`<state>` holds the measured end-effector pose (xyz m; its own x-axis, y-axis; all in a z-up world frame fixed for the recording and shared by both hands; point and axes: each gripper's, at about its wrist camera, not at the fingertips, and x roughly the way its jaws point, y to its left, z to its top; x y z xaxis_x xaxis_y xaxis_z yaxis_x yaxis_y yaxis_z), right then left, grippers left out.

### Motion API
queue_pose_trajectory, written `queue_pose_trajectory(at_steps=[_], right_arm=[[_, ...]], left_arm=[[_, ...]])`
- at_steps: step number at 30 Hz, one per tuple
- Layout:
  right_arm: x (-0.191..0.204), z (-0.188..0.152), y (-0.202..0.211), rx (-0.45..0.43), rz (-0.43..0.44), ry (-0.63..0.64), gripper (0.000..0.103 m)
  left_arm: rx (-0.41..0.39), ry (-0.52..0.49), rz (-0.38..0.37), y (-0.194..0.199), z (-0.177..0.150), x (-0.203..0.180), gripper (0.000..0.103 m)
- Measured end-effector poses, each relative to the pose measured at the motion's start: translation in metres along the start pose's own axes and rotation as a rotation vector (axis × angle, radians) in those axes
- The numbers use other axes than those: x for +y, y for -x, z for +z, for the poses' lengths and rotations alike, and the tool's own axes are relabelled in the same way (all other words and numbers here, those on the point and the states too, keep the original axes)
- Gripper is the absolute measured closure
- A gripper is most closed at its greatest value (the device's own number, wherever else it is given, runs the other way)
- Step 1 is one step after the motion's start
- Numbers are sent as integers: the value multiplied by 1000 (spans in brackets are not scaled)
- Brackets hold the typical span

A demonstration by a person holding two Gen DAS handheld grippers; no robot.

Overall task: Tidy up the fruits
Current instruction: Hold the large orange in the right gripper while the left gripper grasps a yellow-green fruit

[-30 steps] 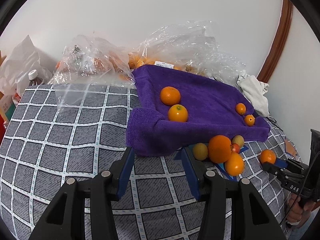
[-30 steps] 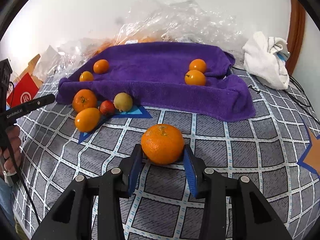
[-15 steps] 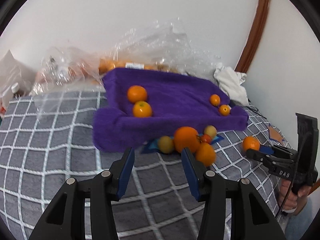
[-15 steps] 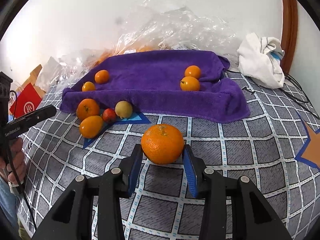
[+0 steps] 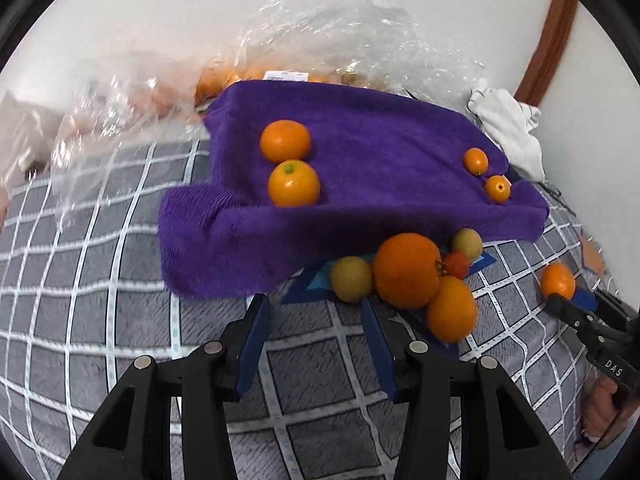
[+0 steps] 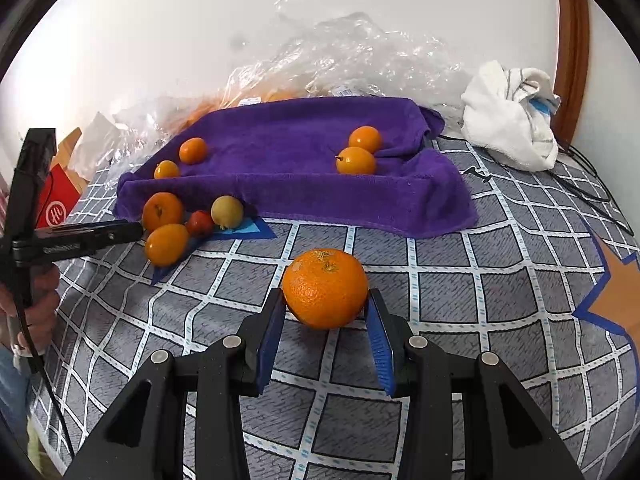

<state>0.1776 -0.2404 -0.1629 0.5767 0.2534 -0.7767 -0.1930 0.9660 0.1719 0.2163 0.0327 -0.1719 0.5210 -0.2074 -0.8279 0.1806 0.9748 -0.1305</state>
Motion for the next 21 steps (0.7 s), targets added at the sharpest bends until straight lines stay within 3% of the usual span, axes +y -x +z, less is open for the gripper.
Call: queue_pose_trajectory(at_steps=[8, 12, 21], right_arm=[[-2, -1, -1, 0, 22, -13, 62], [-5, -1, 0, -5, 36, -31, 62], [-9, -2, 2, -17, 52, -53, 62]], left_arm=[[-43, -8, -6, -6, 0, -6, 61], [-51, -14, -34, -6, -1, -7, 85], [-94, -12, -57, 8, -7, -6, 87]])
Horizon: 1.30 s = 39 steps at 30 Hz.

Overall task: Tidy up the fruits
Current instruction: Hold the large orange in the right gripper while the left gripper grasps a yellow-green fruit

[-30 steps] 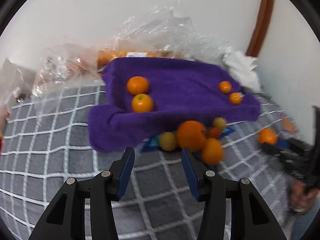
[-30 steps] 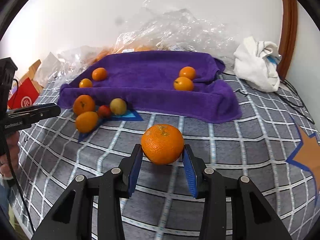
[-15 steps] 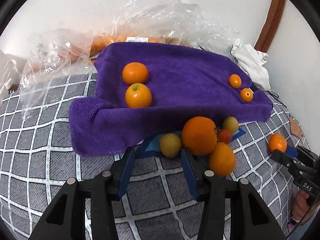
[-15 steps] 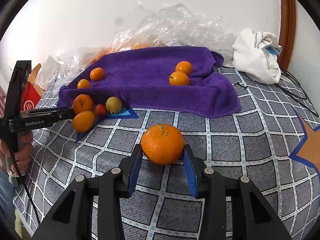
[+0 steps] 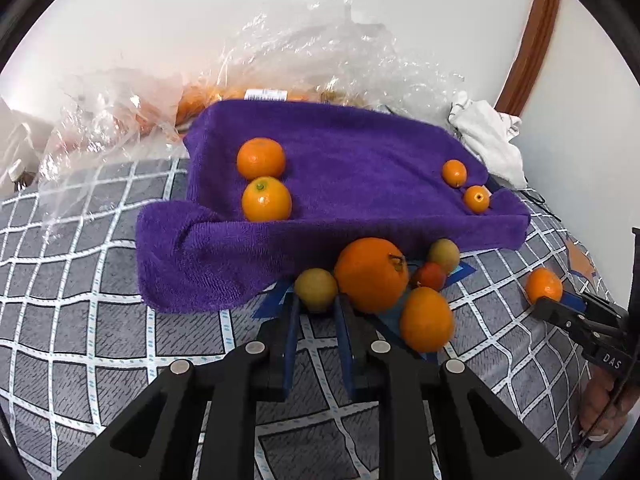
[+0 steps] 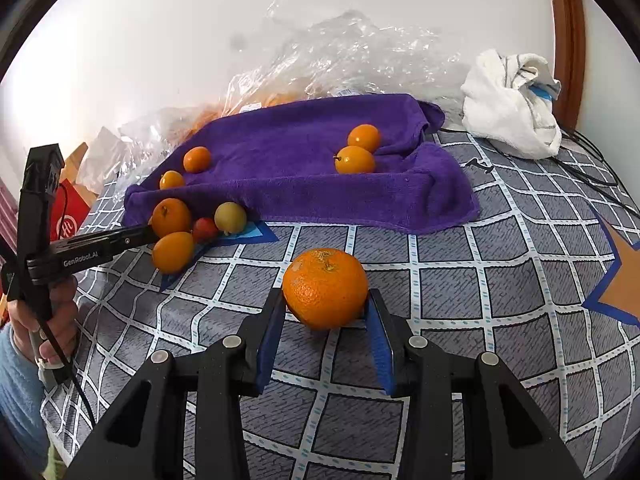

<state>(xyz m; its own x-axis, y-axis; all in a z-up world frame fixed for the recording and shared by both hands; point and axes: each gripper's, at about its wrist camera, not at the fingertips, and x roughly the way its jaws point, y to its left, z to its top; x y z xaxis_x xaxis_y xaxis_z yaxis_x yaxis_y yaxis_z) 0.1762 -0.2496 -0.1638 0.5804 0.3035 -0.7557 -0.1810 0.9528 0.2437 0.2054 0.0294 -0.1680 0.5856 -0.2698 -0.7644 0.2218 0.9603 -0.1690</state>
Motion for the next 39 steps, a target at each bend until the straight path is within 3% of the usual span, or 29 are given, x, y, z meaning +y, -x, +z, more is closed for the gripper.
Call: queue_pose_trajectory(at_steps=[5, 14, 16, 23, 29, 39], right_arm=[[-1, 0, 1, -1, 3, -6, 62], [0, -1, 1, -2, 9, -2, 62], [-1, -1, 1, -2, 11, -3, 62], [-1, -1, -1, 4, 17, -6, 62], [-5, -1, 2, -8, 45, -19, 62], [-8, -1, 5, -17, 66, -17, 62]], left_arm=[[-43, 1, -17, 11, 1, 0, 89], [-2, -10, -2, -1, 1, -3, 88], [8, -3, -5, -4, 2, -2, 79], [31, 80, -43, -13, 5, 12, 79], [10, 110, -84, -8, 2, 16, 81], [-31, 121, -72, -1, 3, 18, 81]])
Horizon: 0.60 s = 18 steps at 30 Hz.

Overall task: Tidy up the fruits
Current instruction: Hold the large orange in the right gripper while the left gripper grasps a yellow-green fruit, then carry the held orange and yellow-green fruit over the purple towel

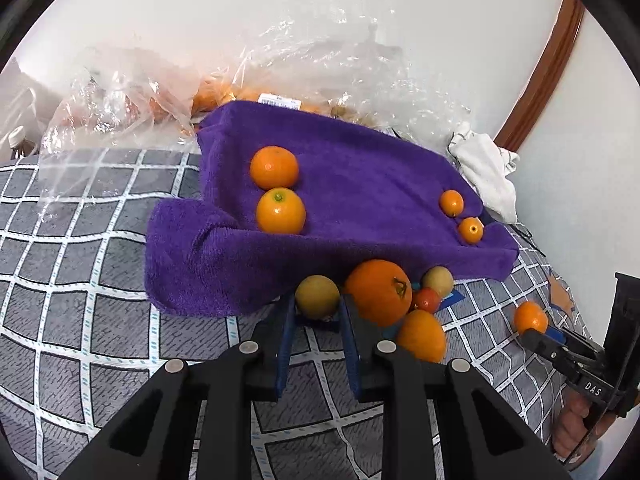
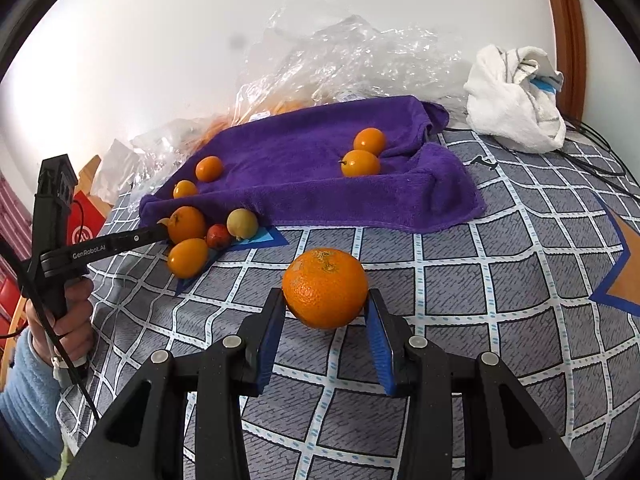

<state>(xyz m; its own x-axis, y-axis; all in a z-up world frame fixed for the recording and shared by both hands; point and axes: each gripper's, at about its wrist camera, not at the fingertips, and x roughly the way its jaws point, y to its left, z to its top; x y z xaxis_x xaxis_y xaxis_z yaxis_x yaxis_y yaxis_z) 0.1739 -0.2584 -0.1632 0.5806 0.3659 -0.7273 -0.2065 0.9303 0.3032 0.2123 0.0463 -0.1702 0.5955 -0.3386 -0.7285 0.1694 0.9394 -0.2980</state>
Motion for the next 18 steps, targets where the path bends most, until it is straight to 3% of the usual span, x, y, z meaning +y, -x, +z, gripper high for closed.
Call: queue_pose_trajectory(at_steps=[5, 12, 18], right_arm=[[-1, -1, 1, -5, 4, -2, 62], [-3, -1, 6, -27, 20, -14, 62], [0, -3, 8, 9, 11, -18, 62]], left_arm=[[-75, -12, -11, 16, 3, -2, 81], [-113, -43, 3, 24, 5, -10, 82], [-174, -103, 29, 40, 3, -22, 81]])
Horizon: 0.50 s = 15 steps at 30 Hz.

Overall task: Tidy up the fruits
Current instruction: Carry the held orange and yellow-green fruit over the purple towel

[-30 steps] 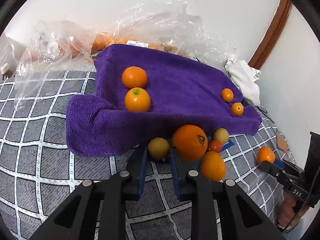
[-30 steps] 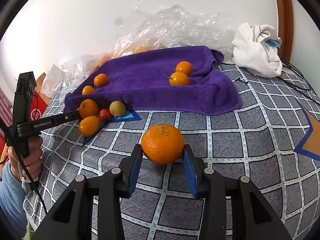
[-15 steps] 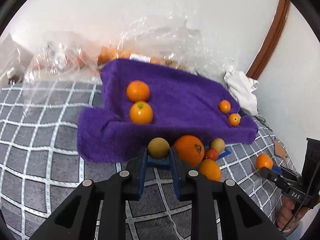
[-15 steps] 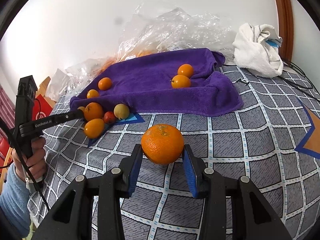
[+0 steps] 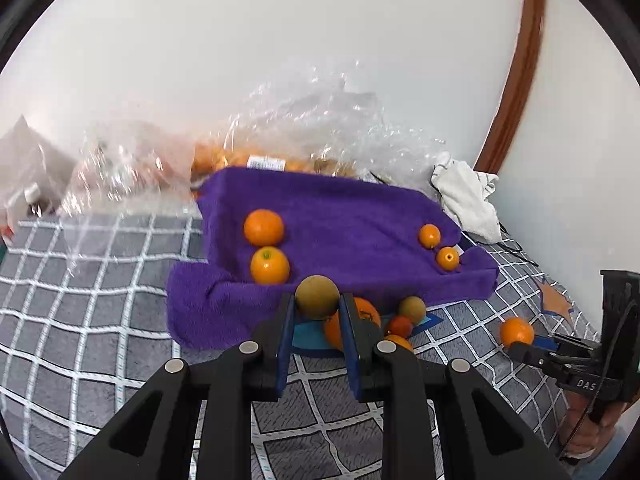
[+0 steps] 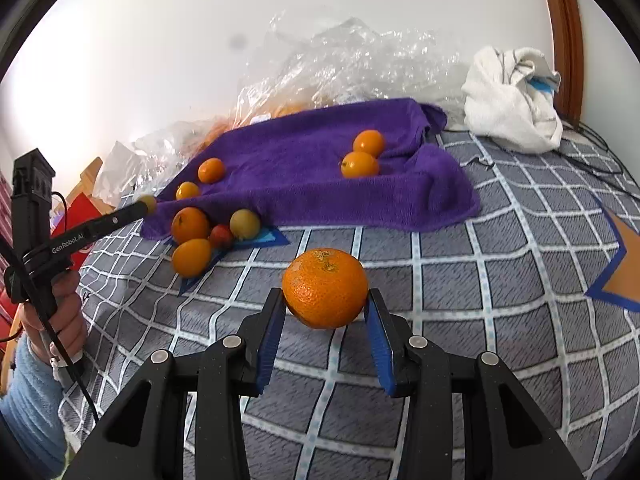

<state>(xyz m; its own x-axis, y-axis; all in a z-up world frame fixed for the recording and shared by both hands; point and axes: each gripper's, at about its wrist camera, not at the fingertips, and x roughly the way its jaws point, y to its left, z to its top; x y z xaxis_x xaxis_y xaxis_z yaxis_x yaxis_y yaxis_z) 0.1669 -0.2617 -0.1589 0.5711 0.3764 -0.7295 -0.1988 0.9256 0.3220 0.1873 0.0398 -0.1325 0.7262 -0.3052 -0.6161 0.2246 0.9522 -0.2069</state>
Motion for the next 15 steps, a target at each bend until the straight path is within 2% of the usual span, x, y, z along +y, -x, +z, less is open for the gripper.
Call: queue_pose_trajectory(at_steps=[5, 8, 15], right_arm=[[9, 7, 16, -25, 10, 5, 62], [15, 22, 26, -44, -1, 7, 62], [28, 64, 33, -116, -6, 40, 62]], left_arm=[[-18, -13, 21, 12, 7, -4, 81], [-19, 31, 11, 23, 17, -1, 81], [-76, 23, 53, 43, 53, -6, 81]])
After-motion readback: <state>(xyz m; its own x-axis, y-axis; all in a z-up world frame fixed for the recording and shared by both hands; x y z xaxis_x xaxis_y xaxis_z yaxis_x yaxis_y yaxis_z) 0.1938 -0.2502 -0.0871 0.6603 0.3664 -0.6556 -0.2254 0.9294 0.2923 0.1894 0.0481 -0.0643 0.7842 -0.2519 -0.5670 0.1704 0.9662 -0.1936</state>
